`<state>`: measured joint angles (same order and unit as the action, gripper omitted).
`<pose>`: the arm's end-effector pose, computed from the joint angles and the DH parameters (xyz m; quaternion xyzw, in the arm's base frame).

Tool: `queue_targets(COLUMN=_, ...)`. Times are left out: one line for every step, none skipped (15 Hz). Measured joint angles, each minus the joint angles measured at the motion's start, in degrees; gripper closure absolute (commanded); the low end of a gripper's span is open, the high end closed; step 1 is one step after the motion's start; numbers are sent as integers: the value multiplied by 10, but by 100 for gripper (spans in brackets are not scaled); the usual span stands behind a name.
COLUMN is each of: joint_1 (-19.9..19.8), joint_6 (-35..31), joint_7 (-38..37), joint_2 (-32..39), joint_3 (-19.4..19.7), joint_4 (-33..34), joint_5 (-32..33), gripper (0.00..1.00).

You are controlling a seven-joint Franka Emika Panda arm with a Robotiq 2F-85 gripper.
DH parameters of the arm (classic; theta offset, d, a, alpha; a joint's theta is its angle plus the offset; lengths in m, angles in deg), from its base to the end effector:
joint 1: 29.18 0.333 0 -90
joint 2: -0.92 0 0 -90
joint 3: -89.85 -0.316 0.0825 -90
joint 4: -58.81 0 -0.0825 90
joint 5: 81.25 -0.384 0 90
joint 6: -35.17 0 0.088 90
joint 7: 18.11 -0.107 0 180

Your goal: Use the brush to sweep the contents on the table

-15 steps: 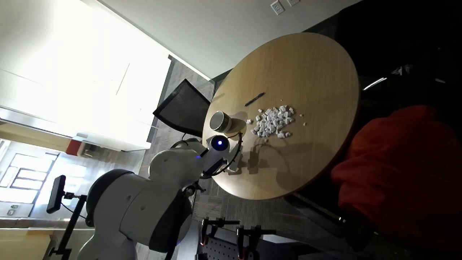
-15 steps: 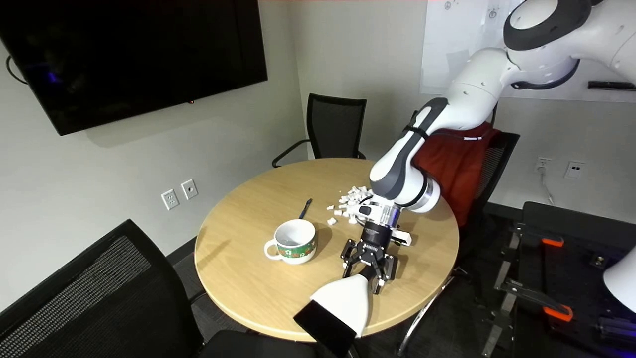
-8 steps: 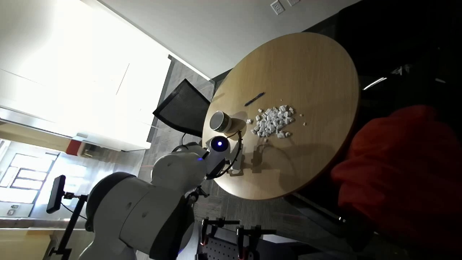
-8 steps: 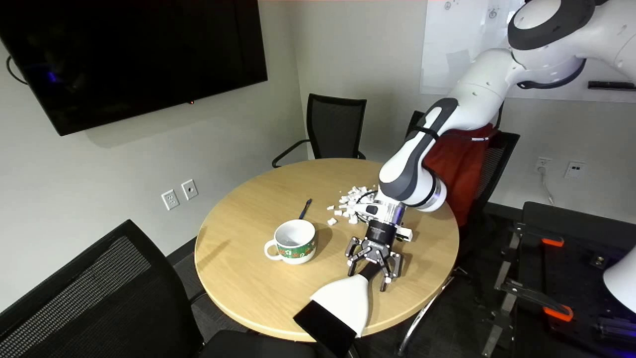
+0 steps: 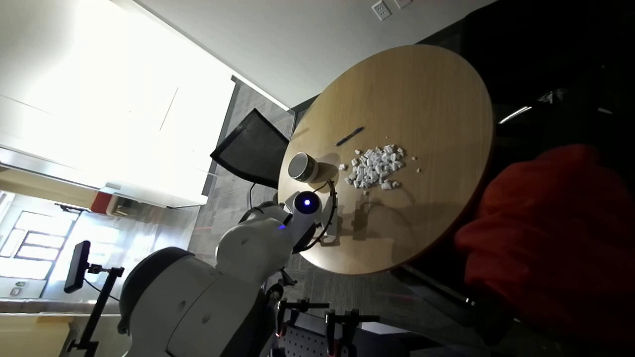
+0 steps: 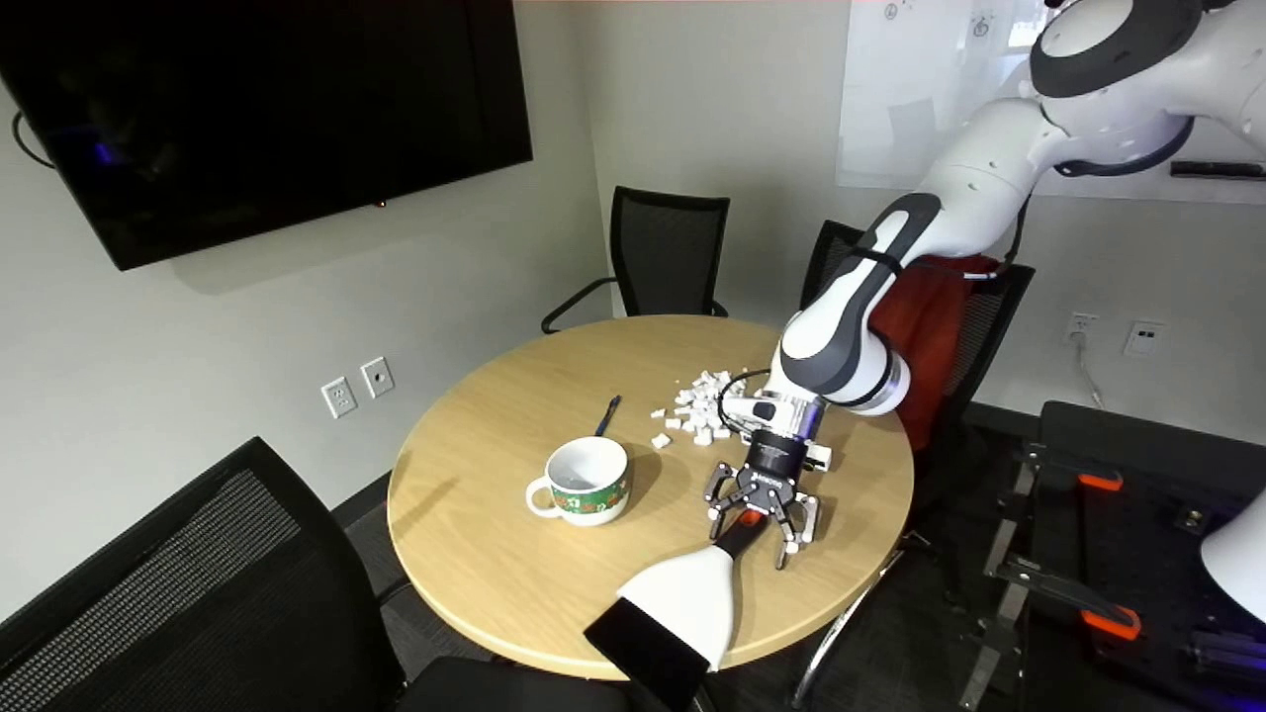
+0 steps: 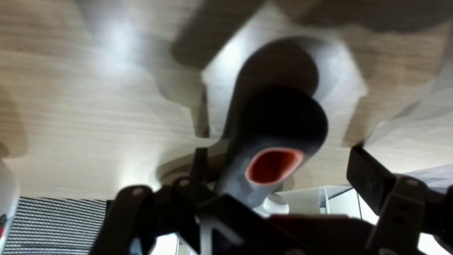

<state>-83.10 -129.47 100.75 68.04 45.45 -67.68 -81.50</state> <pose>0.4869 0.0153 0.0022 -0.6345 -0.6732 -0.2851 0.2508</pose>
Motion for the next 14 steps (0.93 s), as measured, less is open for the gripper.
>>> queue_targets(joint_1=-6, joint_6=0, joint_7=4, joint_2=2, joint_3=-1, joint_4=-2, joint_5=3, gripper=0)
queue_targets(joint_1=-12, joint_6=0, joint_7=8, joint_2=4, joint_3=-3, joint_4=-3, joint_5=6, gripper=0)
queue_targets(joint_1=-17, joint_6=0, joint_7=12, joint_2=7, joint_3=-5, joint_4=-4, joint_5=9, gripper=0)
queue_targets(joint_1=-22, joint_6=0, joint_7=13, joint_2=11, joint_3=-7, joint_4=-4, joint_5=12, gripper=0)
queue_targets(joint_1=-27, joint_6=0, joint_7=14, joint_2=15, joint_3=-9, joint_4=-4, joint_5=14, gripper=0)
queue_targets(joint_1=-31, joint_6=0, joint_7=14, joint_2=19, joint_3=-12, joint_4=-4, joint_5=15, gripper=0)
queue_targets(joint_1=-36, joint_6=-1, joint_7=14, joint_2=23, joint_3=-16, joint_4=-4, joint_5=16, gripper=0)
queue_targets(joint_1=-41, joint_6=-1, joint_7=14, joint_2=28, joint_3=-20, joint_4=-4, joint_5=16, gripper=0)
queue_targets(joint_1=-45, joint_6=-1, joint_7=14, joint_2=33, joint_3=-24, joint_4=-4, joint_5=16, gripper=0)
queue_targets(joint_1=-49, joint_6=-1, joint_7=14, joint_2=37, joint_3=-27, joint_4=-4, joint_5=16, gripper=0)
queue_targets(joint_1=-50, joint_6=-1, joint_7=14, joint_2=41, joint_3=-29, joint_4=-4, joint_5=16, gripper=0)
queue_targets(joint_1=-51, joint_6=-1, joint_7=14, joint_2=43, joint_3=-29, joint_4=-3, joint_5=16, gripper=0)
queue_targets(joint_1=-51, joint_6=-1, joint_7=14, joint_2=45, joint_3=-30, joint_4=-3, joint_5=16, gripper=0)
queue_targets(joint_1=-50, joint_6=-1, joint_7=14, joint_2=47, joint_3=-30, joint_4=-2, joint_5=16, gripper=0)
